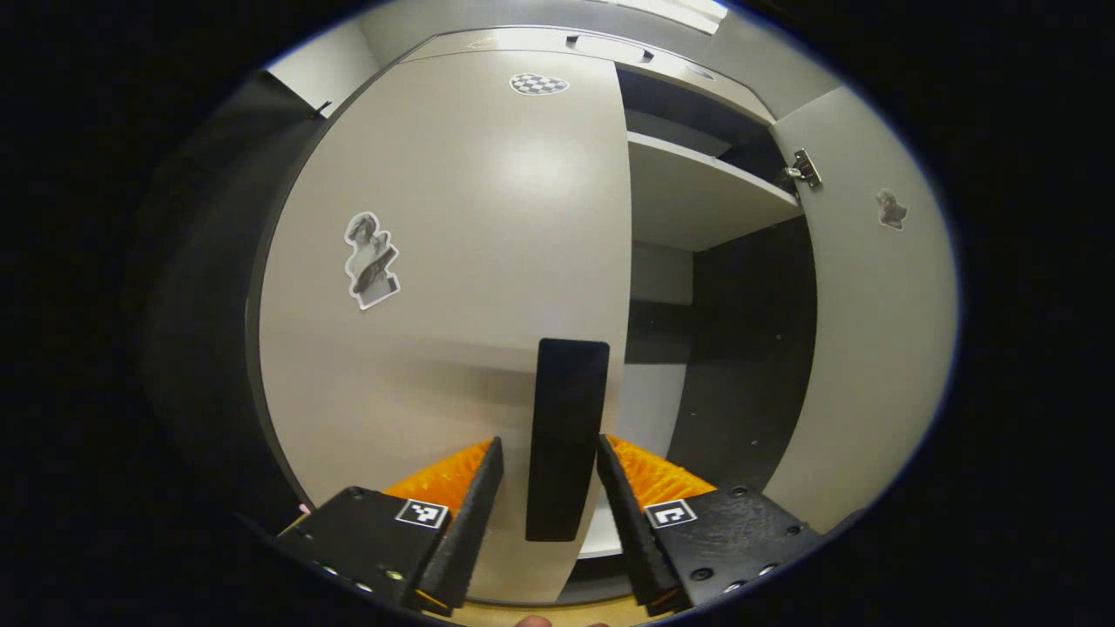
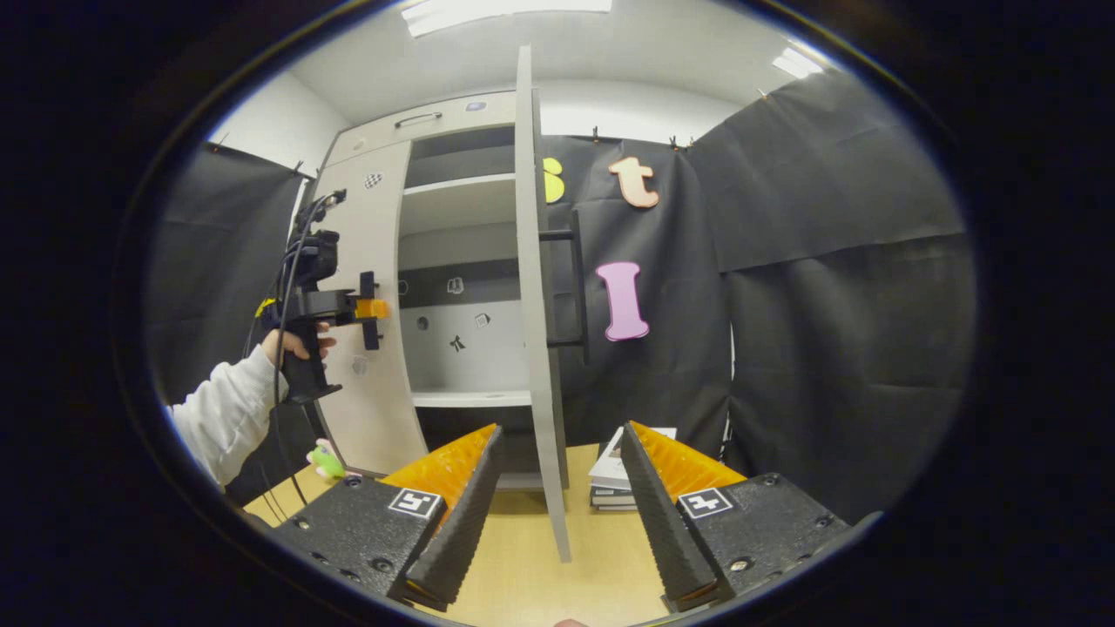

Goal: Open the right door of the double-door shoe cabinet with the right hand, and open the left door with the left hand.

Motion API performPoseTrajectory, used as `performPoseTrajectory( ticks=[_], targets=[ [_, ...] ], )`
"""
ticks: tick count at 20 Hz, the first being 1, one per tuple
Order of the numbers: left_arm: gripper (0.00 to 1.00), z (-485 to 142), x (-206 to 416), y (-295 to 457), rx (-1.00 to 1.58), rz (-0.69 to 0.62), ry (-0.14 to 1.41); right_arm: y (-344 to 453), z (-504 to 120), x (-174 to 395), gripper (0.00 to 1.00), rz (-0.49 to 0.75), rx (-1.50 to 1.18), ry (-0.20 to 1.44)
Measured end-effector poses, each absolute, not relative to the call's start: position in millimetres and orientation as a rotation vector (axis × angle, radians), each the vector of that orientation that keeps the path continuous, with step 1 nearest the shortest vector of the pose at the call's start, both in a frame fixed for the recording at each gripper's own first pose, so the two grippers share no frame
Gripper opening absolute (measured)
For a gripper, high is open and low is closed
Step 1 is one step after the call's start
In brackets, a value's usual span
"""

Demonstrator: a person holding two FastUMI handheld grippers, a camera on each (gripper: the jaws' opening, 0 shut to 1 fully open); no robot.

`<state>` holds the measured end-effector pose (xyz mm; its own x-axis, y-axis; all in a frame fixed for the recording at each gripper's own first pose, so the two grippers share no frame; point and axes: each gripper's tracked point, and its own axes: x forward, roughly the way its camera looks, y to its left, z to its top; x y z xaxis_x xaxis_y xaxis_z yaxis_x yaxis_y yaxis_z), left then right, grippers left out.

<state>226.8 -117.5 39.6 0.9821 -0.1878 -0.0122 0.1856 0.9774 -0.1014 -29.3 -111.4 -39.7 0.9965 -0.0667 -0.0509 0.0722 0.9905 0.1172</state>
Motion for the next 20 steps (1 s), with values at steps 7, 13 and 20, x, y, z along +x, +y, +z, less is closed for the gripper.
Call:
performPoseTrajectory(
  ticks=[7,13,20],
  targets=[
    [0.09,36.1,225.3,-114.0,-0.067,-0.211,0.033,-110.1,-43.8,-30.2,0.84,-0.071,0.129,0.059],
    [0.09,38.0,203.6,-110.5,-0.050,-0.195,0.058,-101.3,-50.4,-36.1,0.84,-0.068,0.110,0.073],
    [0.08,41.0,142.9,-78.6,-0.007,-0.192,0.048,-104.1,-44.0,-46.4,0.84,-0.090,0.087,0.052]
  ],
)
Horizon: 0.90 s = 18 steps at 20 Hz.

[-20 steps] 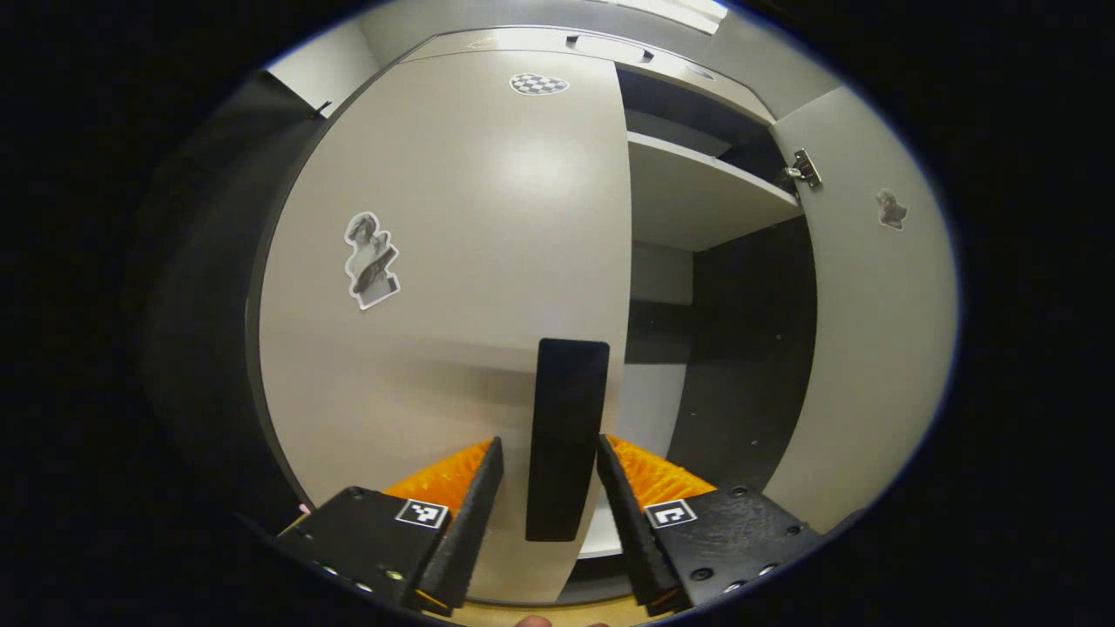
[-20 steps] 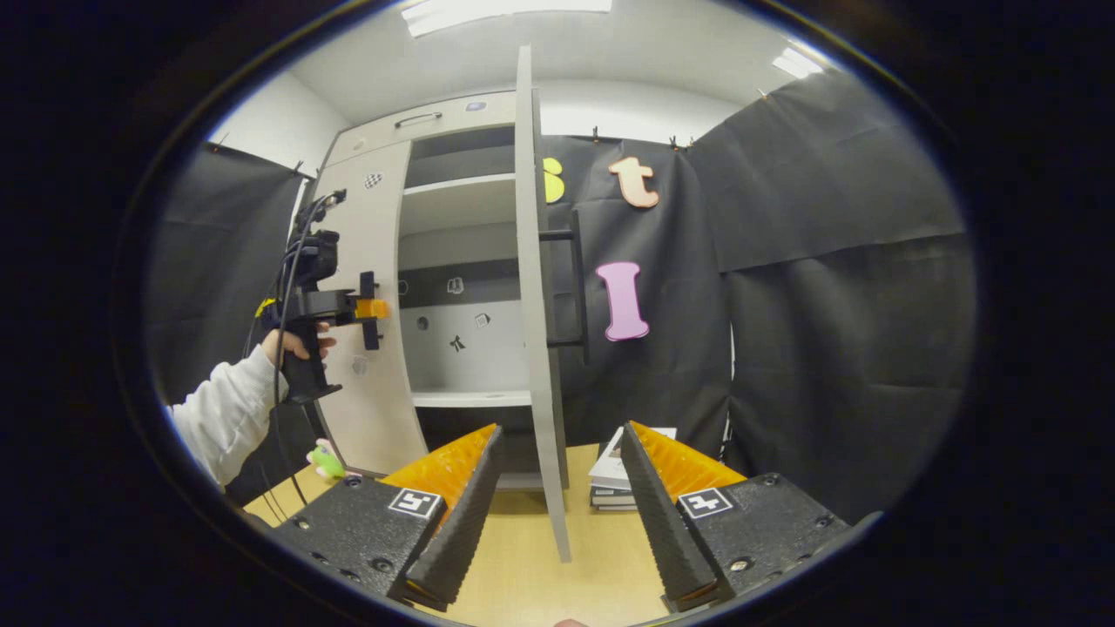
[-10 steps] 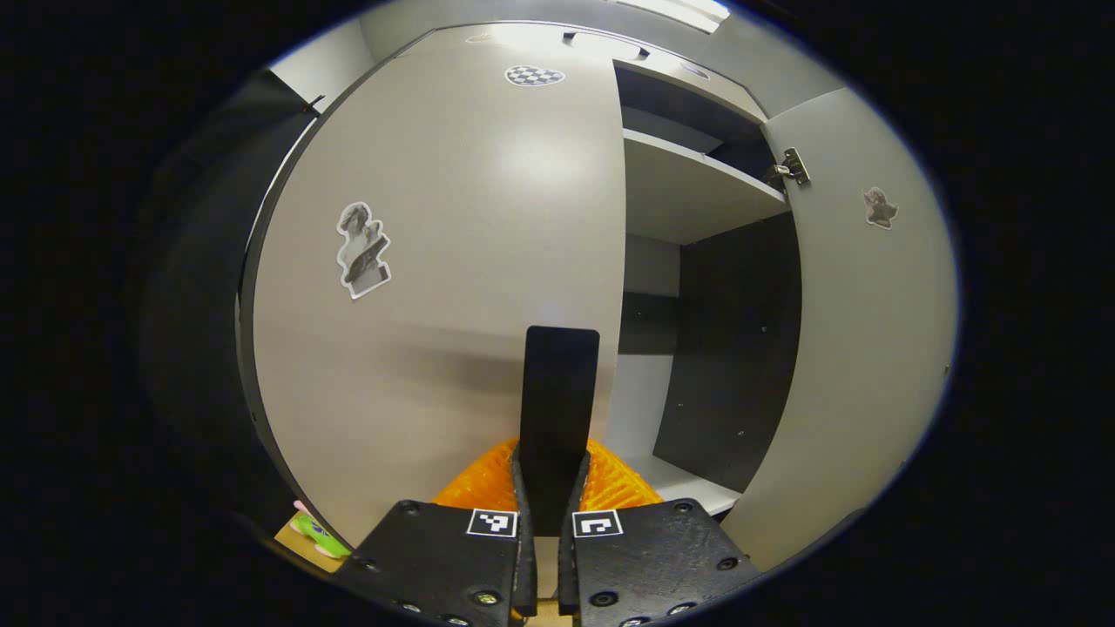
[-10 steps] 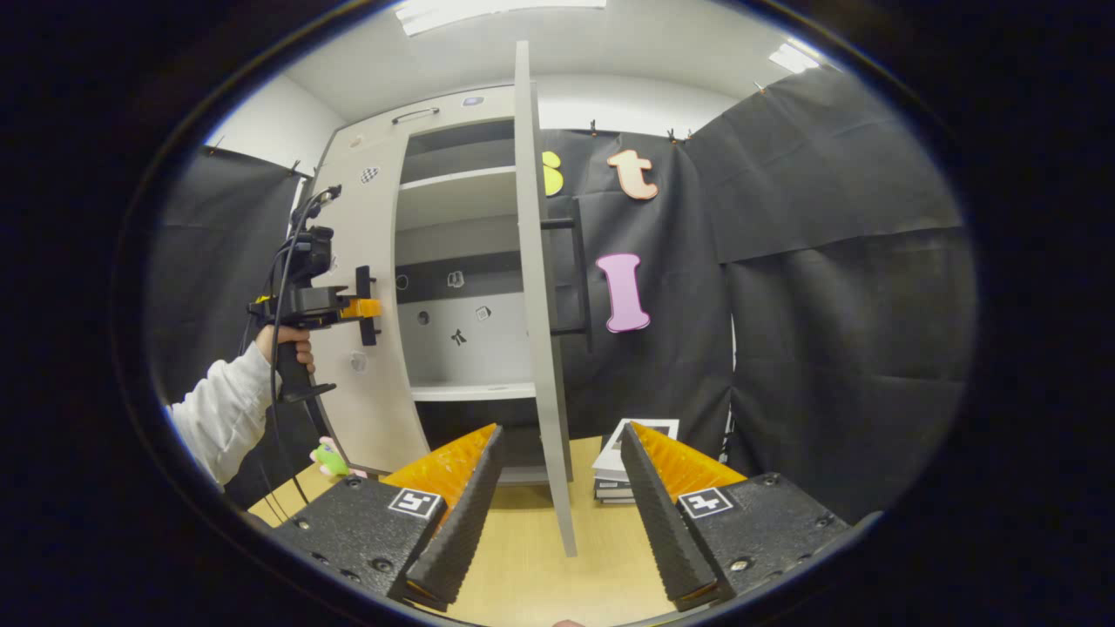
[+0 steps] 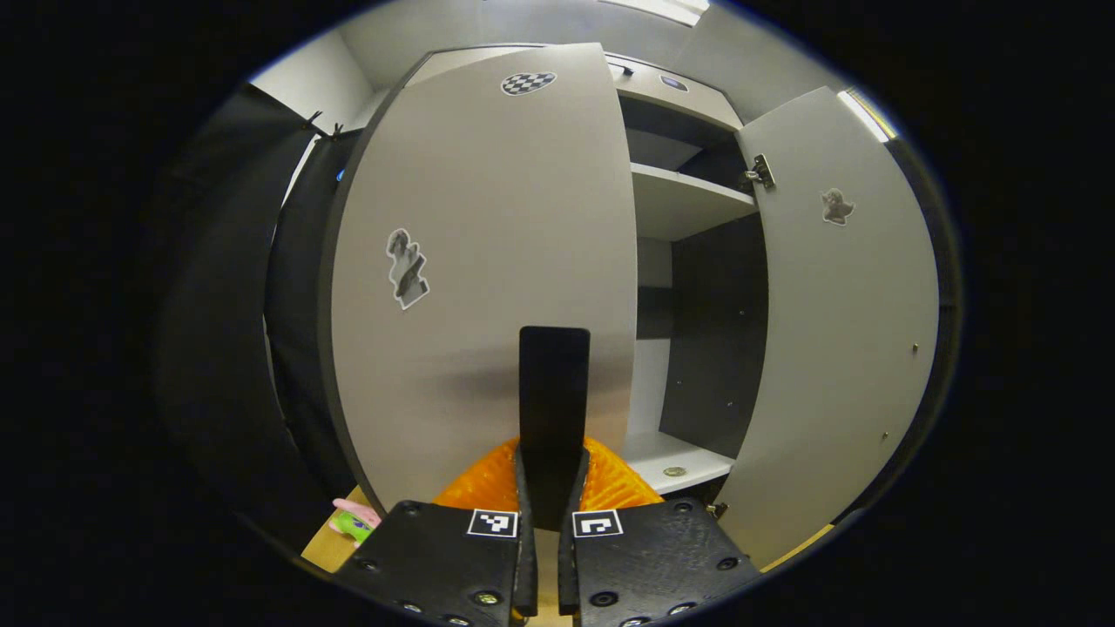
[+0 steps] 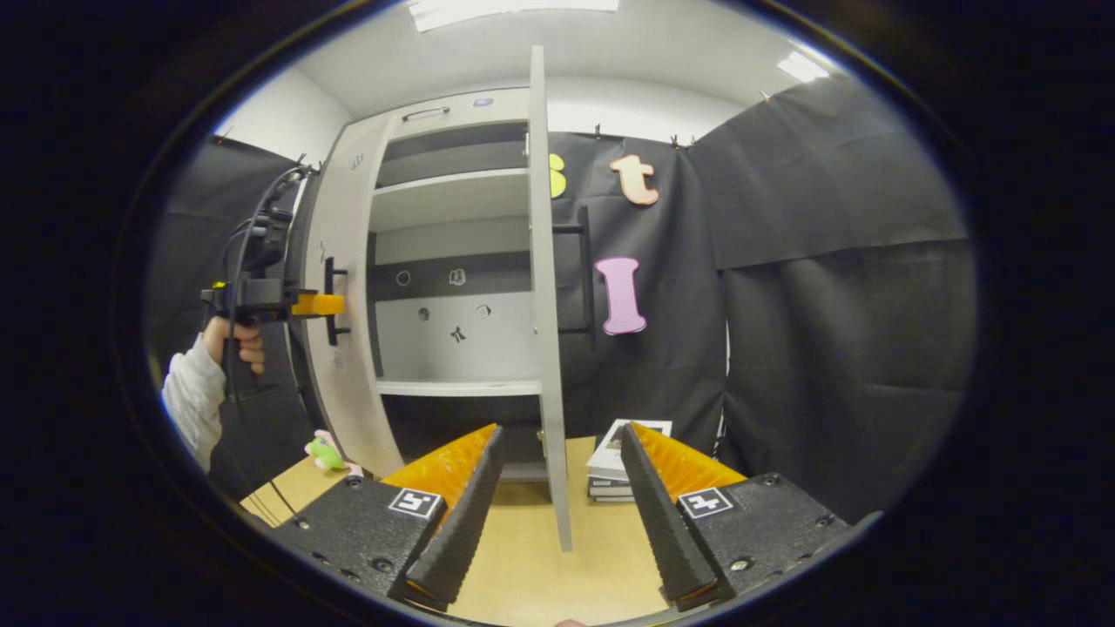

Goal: Open the right door of the double-door shoe cabinet with the right hand, and open the left door with the left hand.

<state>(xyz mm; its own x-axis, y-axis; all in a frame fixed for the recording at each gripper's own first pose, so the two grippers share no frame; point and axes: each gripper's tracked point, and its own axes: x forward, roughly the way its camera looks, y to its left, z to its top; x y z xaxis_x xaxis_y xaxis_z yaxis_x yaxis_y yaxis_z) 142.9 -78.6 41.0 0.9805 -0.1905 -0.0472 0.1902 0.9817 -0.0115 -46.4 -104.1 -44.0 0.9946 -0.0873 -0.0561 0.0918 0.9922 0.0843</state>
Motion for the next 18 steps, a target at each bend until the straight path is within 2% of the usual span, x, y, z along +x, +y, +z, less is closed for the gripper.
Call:
performPoseTrajectory(
  ticks=[13,18],
  targets=[
    [0.07,44.6,66.0,21.8,0.001,-0.030,0.034,-70.3,-44.3,-33.7,0.84,-0.017,0.070,0.064],
    [0.06,32.0,51.6,47.2,-0.050,-0.041,0.072,-51.1,-40.6,-26.4,0.85,0.033,0.076,0.065]
  ],
)
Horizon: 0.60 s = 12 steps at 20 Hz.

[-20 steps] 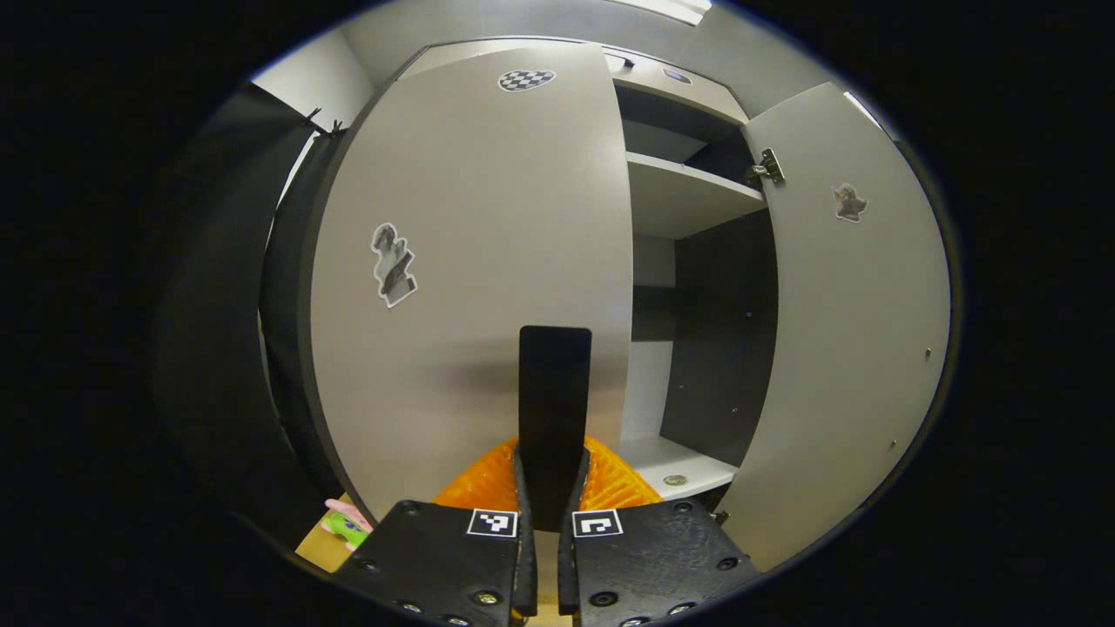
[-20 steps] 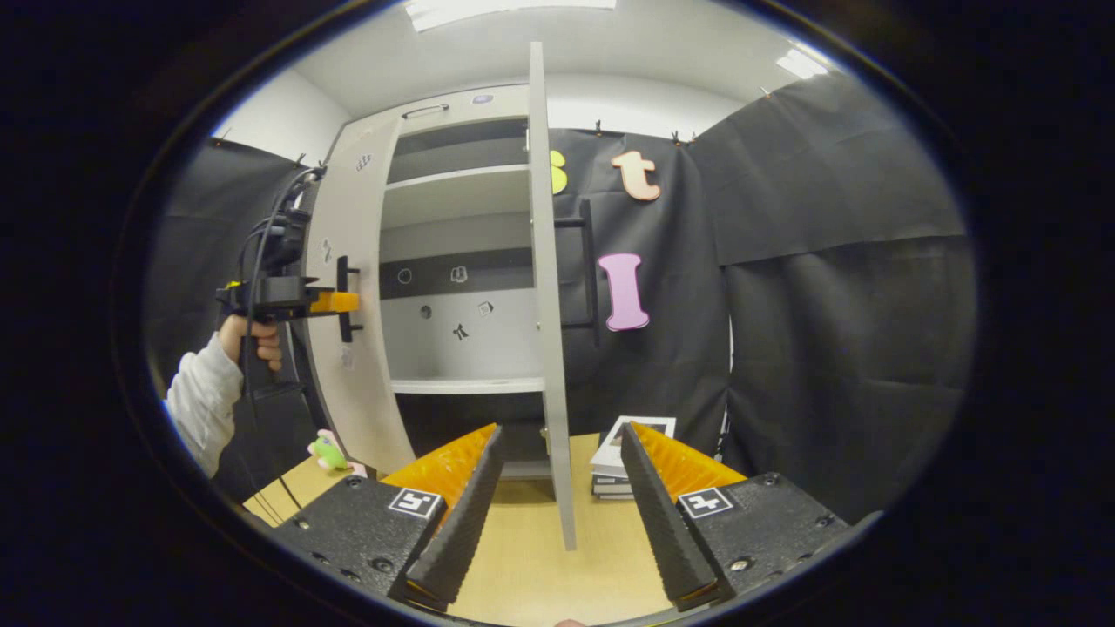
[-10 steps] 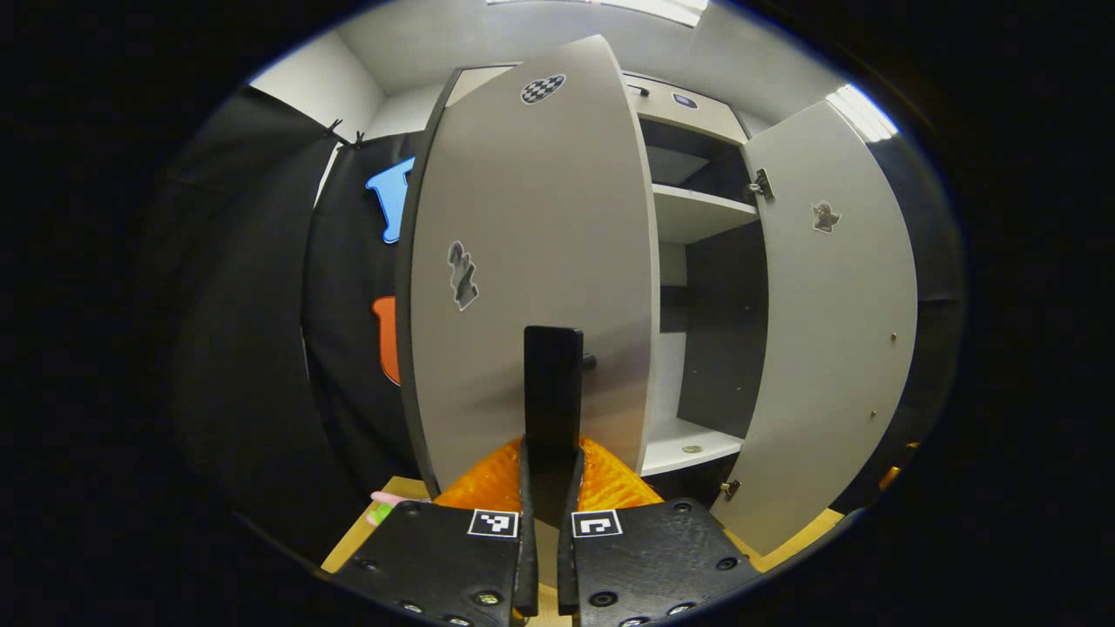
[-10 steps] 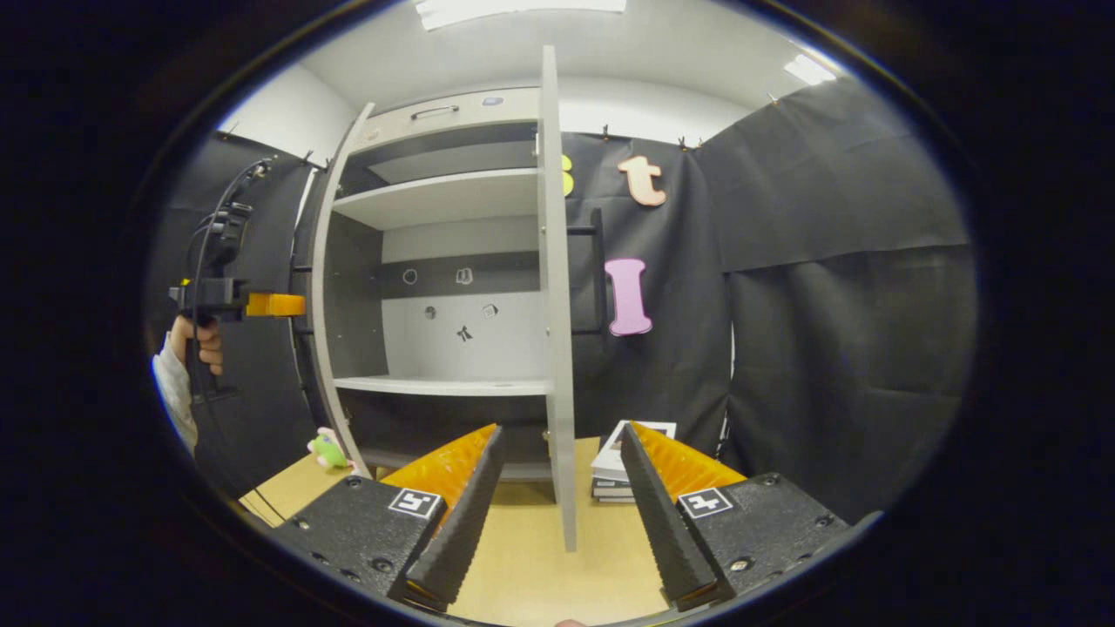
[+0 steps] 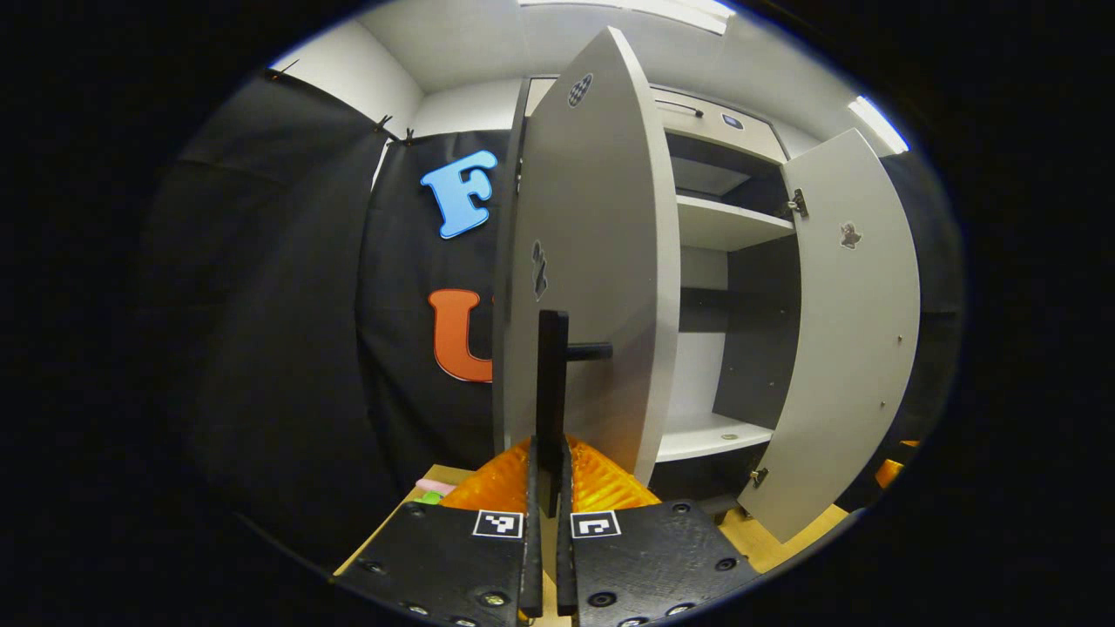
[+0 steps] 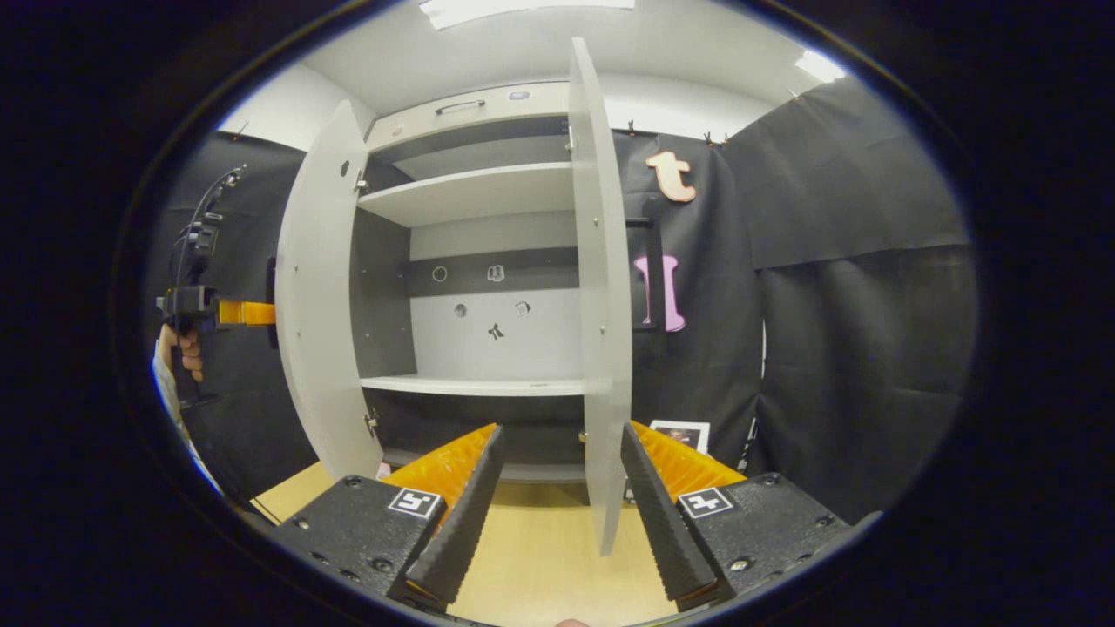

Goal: Open the right door of the double-door shoe cabinet with the right hand, and open the left door with the left hand.

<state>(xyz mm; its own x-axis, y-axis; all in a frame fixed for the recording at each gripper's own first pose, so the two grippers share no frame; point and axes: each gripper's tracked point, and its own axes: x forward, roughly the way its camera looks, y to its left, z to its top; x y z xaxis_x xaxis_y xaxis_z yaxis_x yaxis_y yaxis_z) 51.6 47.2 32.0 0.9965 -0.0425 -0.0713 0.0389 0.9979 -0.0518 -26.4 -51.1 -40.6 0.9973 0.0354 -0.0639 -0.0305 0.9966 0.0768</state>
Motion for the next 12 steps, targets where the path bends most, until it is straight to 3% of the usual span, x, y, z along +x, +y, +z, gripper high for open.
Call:
performPoseTrajectory(
  ticks=[5,6,7,12],
  targets=[
    [0.03,41.4,48.7,70.2,-0.044,-0.039,0.056,-43.9,-36.0,-23.3,0.85,0.044,0.054,0.054],
    [0.12,41.6,50.7,75.4,-0.024,-0.027,0.047,-43.7,-36.2,-22.9,0.84,0.044,0.055,0.052],
    [0.01,41.9,50.7,83.5,-0.016,-0.012,0.043,-42.7,-36.5,-23.2,0.84,0.045,0.056,0.053],
    [0.00,57.2,51.8,138.9,0.021,0.109,-0.010,-43.2,-36.4,-21.5,0.83,0.036,0.043,0.056]
  ],
)
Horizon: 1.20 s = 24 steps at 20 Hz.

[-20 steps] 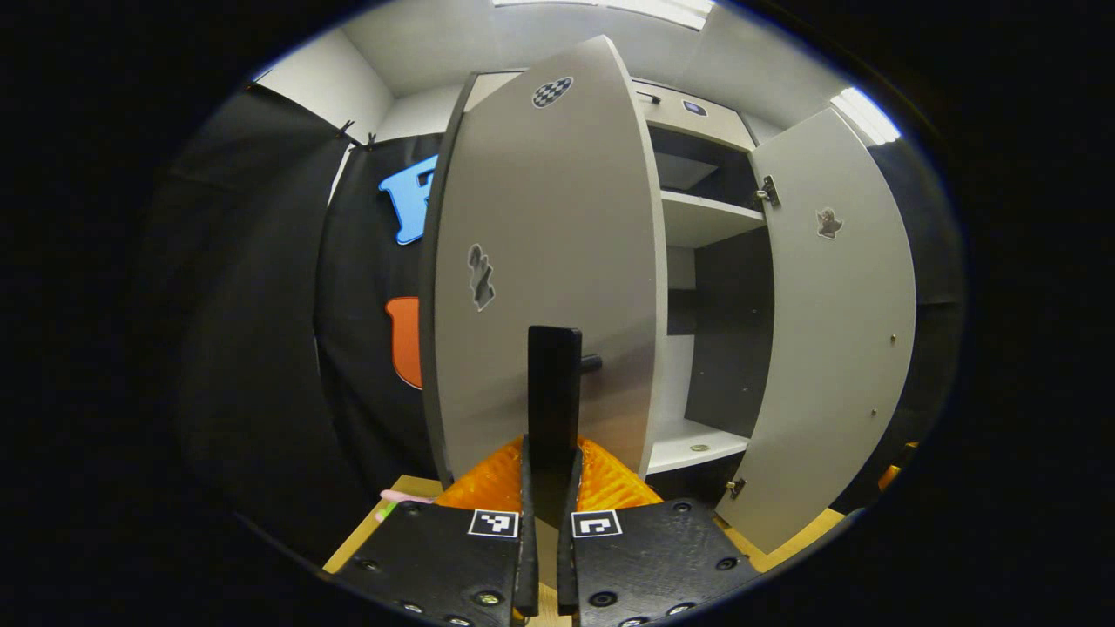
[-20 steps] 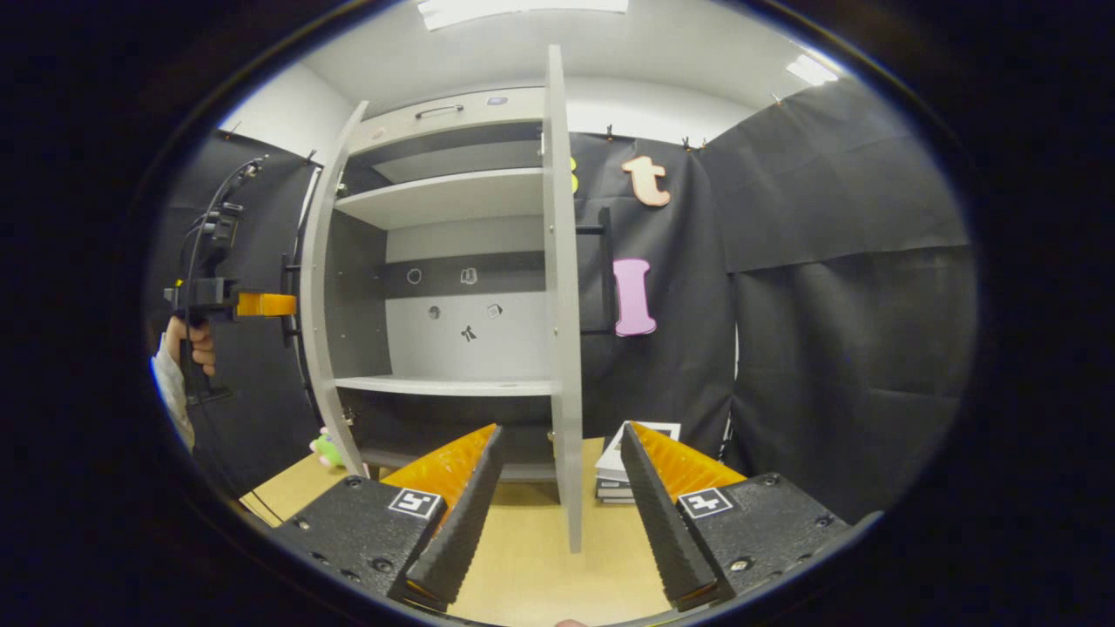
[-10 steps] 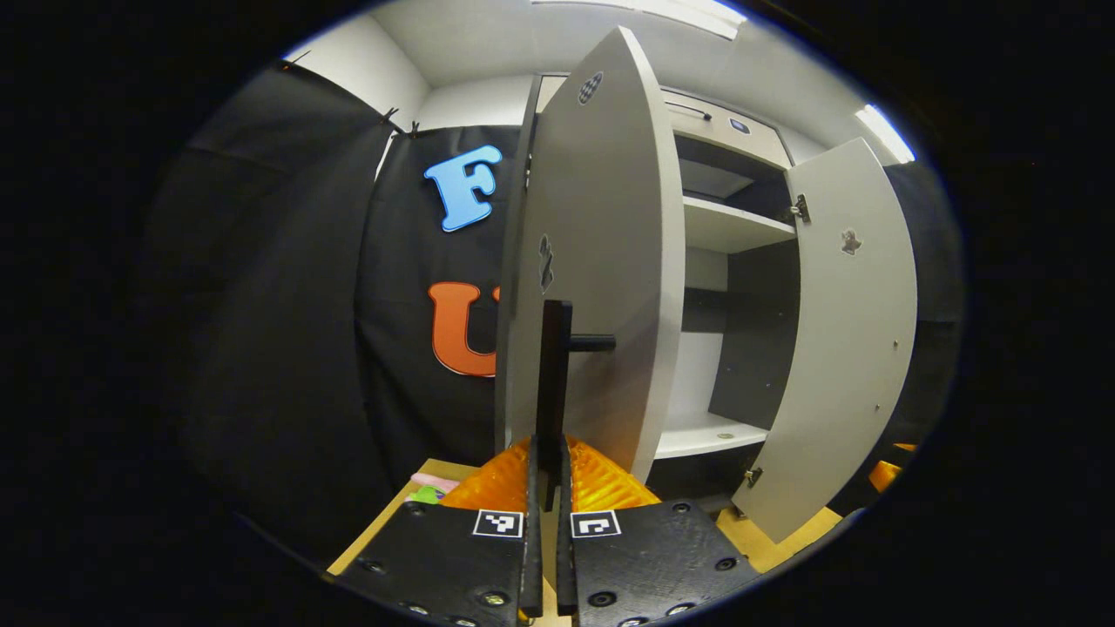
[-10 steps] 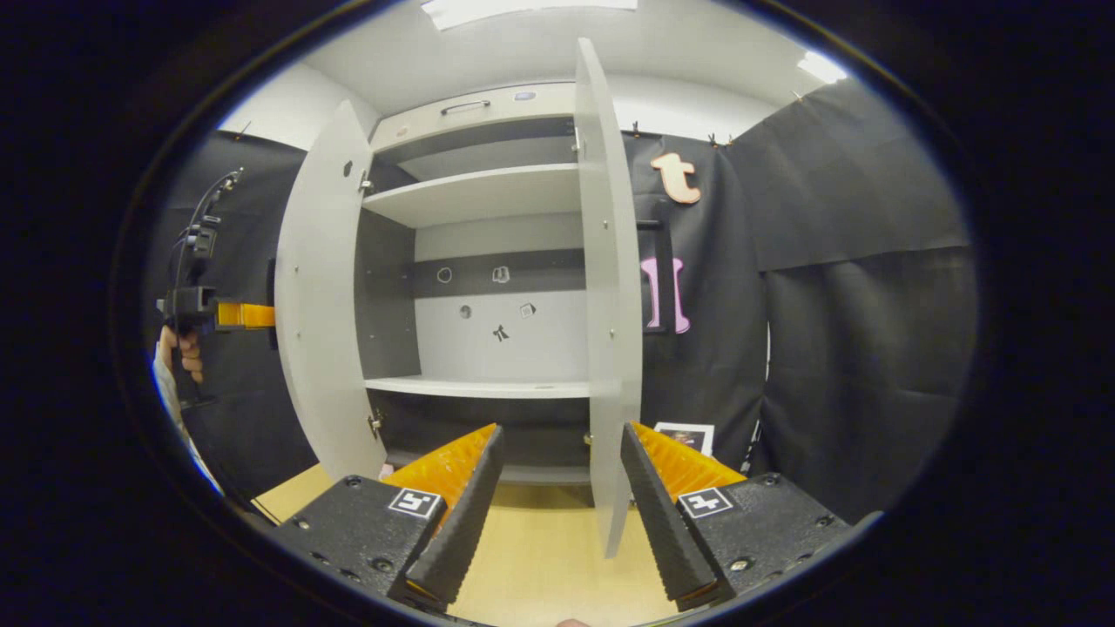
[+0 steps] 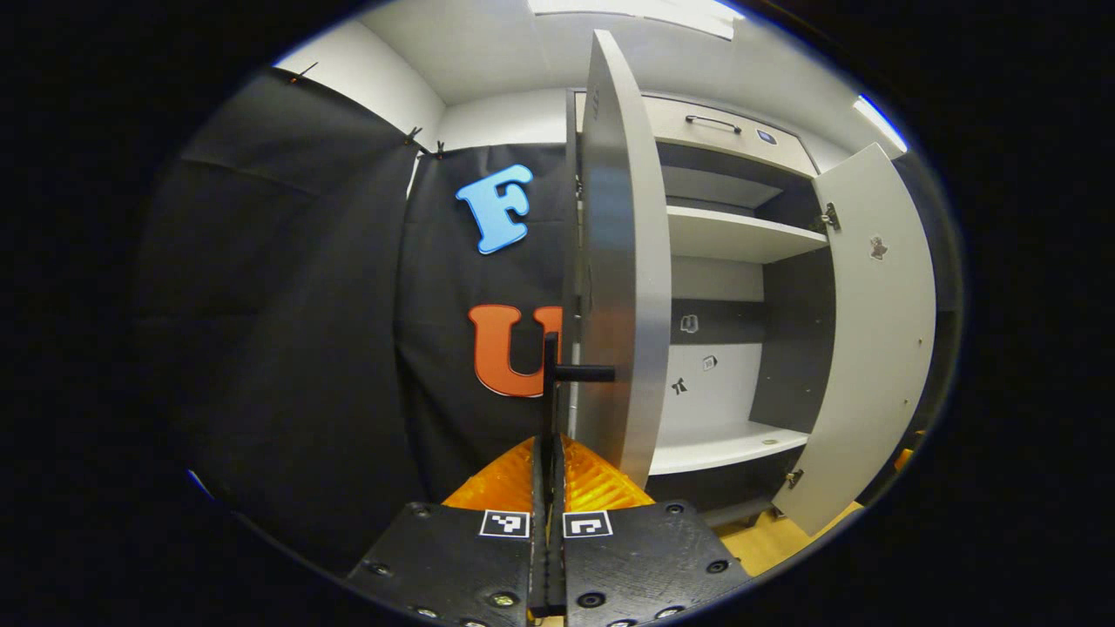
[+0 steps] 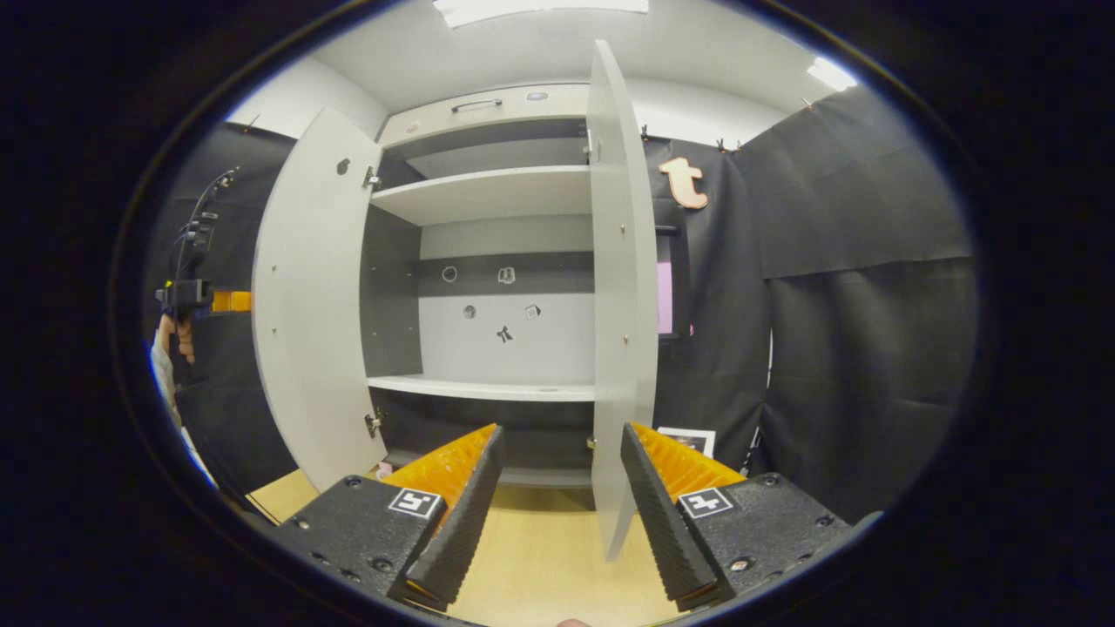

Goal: Open the right door of the double-door shoe cabinet with the right hand, and open the left door with the left hand.

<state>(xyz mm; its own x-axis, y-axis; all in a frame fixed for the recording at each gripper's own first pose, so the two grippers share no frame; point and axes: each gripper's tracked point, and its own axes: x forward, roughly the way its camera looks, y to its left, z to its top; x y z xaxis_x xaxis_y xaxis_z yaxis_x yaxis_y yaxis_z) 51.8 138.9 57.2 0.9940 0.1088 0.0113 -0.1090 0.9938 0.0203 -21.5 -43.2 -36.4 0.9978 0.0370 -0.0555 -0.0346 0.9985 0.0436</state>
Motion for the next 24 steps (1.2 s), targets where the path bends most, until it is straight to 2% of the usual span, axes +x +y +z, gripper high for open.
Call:
performPoseTrajectory(
  ticks=[4,5,6,7,11,12,13,14,15,16,17,18,19,24],
  targets=[
    [0.00,55.0,53.6,137.9,-0.029,0.022,0.005,-38.2,-33.4,-17.1,0.84,0.040,0.038,0.058],
    [0.10,55.1,53.1,138.5,-0.011,0.019,-0.001,-34.1,-31.9,-15.6,0.84,0.046,0.039,0.056],
    [0.10,55.5,53.6,140.4,0.006,0.021,-0.005,-29.8,-30.8,-14.8,0.84,0.056,0.041,0.053],
    [0.00,55.1,50.2,142.1,0.015,0.031,-0.006,-25.4,-30.2,-13.2,0.84,0.065,0.042,0.051],
    [0.00,58.3,12.8,134.0,0.034,0.076,-0.040,-11.6,-34.1,-11.8,0.85,0.090,0.026,0.066],
    [0.10,60.9,-0.9,127.0,0.035,0.087,-0.061,-11.3,-36.9,-10.0,0.84,0.091,0.018,0.072],
    [0.00,59.8,-10.2,110.4,0.019,0.068,-0.077,-9.1,-39.0,-7.9,0.84,0.094,0.016,0.078],
    [0.00,52.7,-15.0,84.5,-0.008,0.015,-0.072,-2.9,-39.5,-5.6,0.85,0.105,0.022,0.081],
    [0.10,41.2,-16.9,58.8,-0.034,-0.026,-0.059,4.3,-38.7,-4.2,0.85,0.122,0.034,0.083],
    [0.10,31.0,-17.3,40.1,-0.037,-0.044,-0.047,9.0,-37.2,-1.7,0.84,0.135,0.046,0.077],
    [0.00,21.4,-15.7,31.1,-0.023,-0.031,-0.043,13.3,-32.7,-2.8,0.85,0.145,0.051,0.062],
    [0.11,13.1,-12.9,26.2,-0.012,-0.010,-0.037,14.7,-29.1,-5.0,0.85,0.146,0.045,0.047],
    [0.00,3.0,-7.4,18.0,-0.019,-0.008,-0.029,13.9,-26.6,-6.6,0.85,0.143,0.033,0.036],
    [0.00,-19.0,4.3,-9.4,-0.065,-0.063,0.007,0.7,-24.2,-15.4,0.84,0.102,0.021,0.009]
  ],
)
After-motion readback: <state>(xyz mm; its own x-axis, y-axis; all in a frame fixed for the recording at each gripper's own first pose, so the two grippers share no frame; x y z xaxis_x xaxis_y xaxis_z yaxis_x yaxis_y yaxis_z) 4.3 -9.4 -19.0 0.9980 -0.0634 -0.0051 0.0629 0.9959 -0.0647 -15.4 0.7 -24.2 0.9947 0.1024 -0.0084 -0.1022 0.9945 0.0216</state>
